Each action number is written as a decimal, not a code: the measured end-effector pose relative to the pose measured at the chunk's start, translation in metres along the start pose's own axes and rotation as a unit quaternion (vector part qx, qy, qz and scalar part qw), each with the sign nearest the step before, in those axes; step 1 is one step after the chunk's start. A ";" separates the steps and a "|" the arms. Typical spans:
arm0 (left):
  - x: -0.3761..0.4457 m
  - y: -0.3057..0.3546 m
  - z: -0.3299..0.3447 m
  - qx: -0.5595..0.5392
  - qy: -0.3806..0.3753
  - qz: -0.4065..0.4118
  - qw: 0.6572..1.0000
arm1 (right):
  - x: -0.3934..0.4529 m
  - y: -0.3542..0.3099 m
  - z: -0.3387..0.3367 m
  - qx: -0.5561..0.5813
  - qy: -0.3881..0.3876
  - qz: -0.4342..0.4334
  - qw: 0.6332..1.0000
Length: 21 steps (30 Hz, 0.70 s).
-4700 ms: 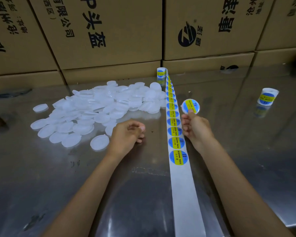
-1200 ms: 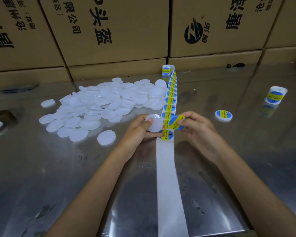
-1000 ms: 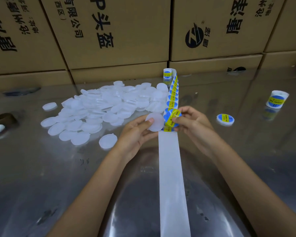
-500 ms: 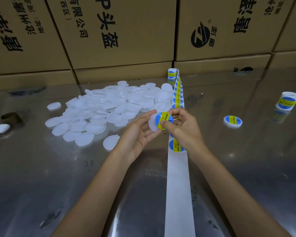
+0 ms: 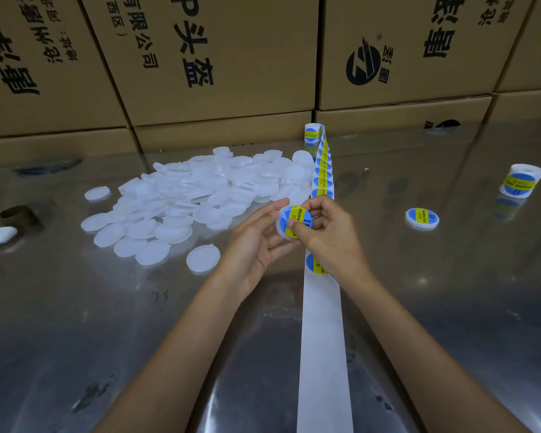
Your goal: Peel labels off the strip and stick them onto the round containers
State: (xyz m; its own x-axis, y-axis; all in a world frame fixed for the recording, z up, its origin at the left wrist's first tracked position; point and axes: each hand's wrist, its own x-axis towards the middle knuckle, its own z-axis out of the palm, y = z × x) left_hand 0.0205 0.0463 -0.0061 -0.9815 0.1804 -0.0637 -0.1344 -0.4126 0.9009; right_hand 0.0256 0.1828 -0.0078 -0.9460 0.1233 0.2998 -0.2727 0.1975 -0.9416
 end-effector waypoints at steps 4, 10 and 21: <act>0.001 -0.001 0.001 0.004 -0.002 0.006 1.000 | 0.001 0.002 0.000 -0.013 0.006 -0.007 1.000; 0.001 -0.003 0.003 0.015 0.003 0.013 1.000 | 0.002 0.007 -0.001 -0.039 0.014 -0.013 0.999; -0.004 0.000 0.003 -0.072 -0.020 0.014 0.997 | 0.005 0.018 -0.003 -0.106 0.039 -0.014 0.993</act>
State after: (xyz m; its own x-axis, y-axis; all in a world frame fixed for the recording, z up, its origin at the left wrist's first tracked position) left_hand 0.0243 0.0485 -0.0043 -0.9794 0.2008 -0.0199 -0.1279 -0.5413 0.8310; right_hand 0.0164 0.1901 -0.0223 -0.9195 0.1887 0.3448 -0.2480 0.4020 -0.8814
